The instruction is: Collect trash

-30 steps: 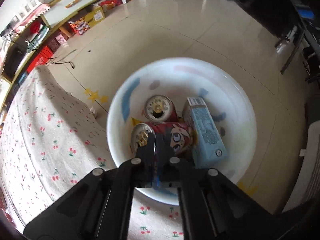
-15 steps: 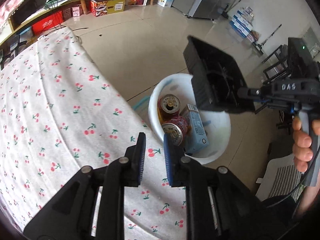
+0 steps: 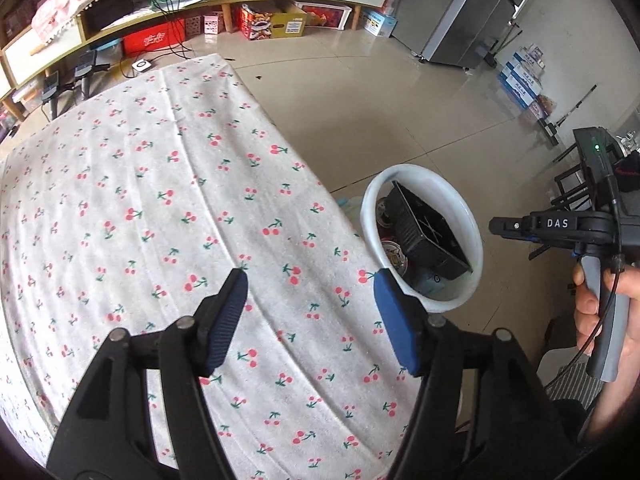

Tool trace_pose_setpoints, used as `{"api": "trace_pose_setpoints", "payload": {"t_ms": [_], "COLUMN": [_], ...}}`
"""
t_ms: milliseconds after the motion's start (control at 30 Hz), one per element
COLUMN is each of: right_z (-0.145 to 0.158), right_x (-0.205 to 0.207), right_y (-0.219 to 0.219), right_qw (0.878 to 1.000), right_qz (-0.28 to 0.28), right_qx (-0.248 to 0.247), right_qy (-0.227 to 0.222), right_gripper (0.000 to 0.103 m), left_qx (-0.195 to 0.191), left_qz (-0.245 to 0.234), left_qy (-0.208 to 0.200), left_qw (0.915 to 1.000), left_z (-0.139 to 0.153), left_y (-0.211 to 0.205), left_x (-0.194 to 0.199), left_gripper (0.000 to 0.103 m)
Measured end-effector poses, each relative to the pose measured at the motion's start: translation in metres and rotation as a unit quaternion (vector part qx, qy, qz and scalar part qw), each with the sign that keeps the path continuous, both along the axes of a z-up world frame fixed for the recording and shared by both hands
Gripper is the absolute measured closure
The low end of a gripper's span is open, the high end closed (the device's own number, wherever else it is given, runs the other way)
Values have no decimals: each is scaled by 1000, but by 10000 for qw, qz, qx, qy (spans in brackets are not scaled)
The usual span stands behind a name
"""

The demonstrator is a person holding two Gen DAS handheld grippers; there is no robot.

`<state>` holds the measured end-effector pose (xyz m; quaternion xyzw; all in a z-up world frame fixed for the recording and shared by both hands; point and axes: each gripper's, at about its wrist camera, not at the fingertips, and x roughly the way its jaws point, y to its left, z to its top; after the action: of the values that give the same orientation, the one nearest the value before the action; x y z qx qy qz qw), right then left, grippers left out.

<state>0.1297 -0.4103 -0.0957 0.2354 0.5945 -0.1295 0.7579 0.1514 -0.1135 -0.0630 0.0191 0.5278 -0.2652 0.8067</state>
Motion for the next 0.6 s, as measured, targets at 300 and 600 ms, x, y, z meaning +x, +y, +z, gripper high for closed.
{"api": "trace_pose_setpoints", "payload": {"t_ms": [300,600], "right_z": [52,65], "right_x": [-17,-44], "right_y": [87,163], "right_qw": [9888,9742], "right_qz": [1044,1649], "right_qx": [-232,-518], "right_qy": [-1036,-1454], "right_gripper": [52,49], "left_qx": [865,1032], "left_qz": [882,1502], "left_qy": [-582,-857], "left_qw": [9906,9795], "left_z": [12,14], "left_y": [49,96], "left_x": [-29,-63], "left_gripper": [24,20]}}
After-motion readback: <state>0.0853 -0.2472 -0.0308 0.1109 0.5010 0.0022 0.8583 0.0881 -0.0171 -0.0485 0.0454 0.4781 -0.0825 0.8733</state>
